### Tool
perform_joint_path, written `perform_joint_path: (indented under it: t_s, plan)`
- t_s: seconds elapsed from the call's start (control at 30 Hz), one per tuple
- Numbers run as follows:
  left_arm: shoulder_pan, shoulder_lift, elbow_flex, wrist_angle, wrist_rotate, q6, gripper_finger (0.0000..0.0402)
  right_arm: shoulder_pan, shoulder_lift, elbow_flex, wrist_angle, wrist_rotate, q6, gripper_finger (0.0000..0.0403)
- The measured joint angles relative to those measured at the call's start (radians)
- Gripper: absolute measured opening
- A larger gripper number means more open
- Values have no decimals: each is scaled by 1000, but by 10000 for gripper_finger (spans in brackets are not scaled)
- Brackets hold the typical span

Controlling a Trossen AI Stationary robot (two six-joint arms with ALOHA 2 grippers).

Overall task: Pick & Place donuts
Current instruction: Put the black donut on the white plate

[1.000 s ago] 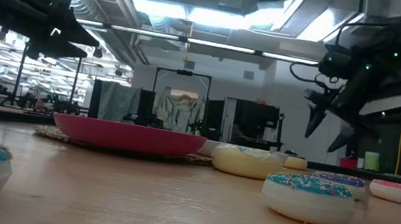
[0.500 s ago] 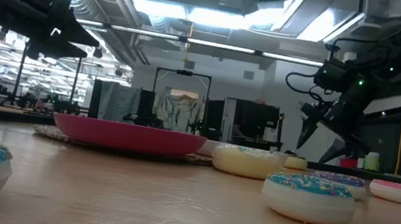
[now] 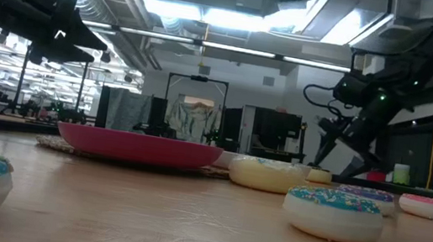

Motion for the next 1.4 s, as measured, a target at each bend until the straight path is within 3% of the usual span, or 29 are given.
perform_joint_path:
  t_s: [0.37,0.9,1.4]
  plan:
    - [0,0,0,0,0,0,267,0,16,0,27,-16,25,192]
    - [0,0,0,0,0,0,267,0,16,0,20,-16,26,95]
    - [0,0,0,0,0,0,267,0,-29,0,12,-12,52,38]
